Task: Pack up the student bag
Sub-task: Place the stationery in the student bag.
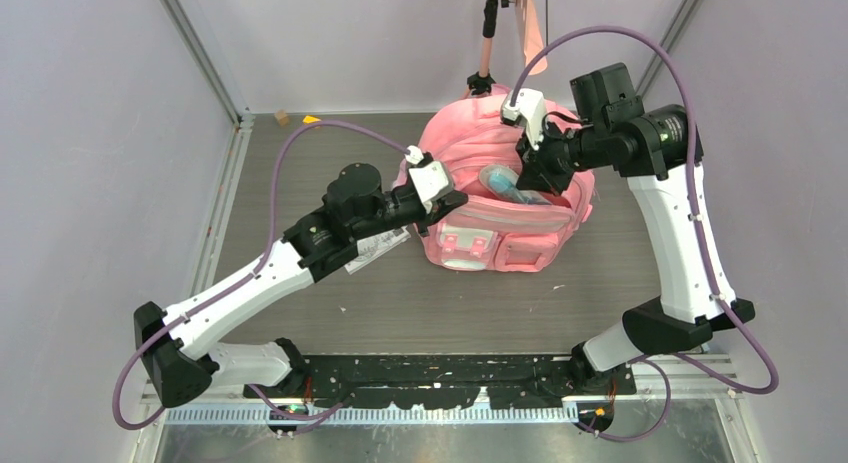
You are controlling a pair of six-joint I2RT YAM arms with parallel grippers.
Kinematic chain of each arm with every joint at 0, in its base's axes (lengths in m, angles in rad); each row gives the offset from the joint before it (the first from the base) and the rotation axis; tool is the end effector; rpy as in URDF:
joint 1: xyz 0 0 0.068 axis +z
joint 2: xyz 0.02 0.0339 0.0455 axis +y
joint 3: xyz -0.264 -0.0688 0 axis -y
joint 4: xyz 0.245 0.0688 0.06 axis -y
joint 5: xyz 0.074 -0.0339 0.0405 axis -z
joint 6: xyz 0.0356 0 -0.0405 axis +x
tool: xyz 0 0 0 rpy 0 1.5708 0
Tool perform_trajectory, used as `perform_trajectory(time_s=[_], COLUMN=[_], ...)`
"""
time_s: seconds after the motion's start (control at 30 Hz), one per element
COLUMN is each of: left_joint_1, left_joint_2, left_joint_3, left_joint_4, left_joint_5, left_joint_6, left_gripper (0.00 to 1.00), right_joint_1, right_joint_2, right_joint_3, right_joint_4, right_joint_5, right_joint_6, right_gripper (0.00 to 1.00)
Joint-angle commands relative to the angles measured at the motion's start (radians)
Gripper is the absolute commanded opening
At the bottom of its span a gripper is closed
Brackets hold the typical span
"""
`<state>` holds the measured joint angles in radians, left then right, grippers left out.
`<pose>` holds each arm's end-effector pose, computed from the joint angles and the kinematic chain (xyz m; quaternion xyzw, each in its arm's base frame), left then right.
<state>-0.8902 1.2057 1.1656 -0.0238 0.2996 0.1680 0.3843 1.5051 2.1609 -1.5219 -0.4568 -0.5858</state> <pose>0.1685 -0.2248 0.4033 0.4522 0.5710 -0.3408 0.5944 0.2063 0.1004 0.4932 -0.4954 0.7723 0.1776 0.3558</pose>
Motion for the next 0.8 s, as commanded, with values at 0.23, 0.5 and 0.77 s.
perform_trajectory(time_s=[0.23,0.5,0.77], left_joint_1=[-0.005,-0.003,0.037], left_joint_2=[0.02,0.036,-0.063], left_joint_3=[0.091,0.112,0.09], left_joint_4=[-0.092,-0.14,-0.175], left_joint_5=[-0.036,-0.057,-0.041], left_joint_6=[-0.06,-0.088,-0.122], left_gripper=[0.14,0.56,0.85], right_joint_1=[-0.005,-0.004,-0.004], right_joint_2=[-0.039,-0.127,-0.267], right_joint_3=[-0.05,-0.089,-0.169], right_joint_4=[0.012,0.109,0.305], right_joint_5=[0.098,0.039,0.042], right_joint_6=[0.082,0.097,0.21], right_gripper=[0.35,0.54,0.57])
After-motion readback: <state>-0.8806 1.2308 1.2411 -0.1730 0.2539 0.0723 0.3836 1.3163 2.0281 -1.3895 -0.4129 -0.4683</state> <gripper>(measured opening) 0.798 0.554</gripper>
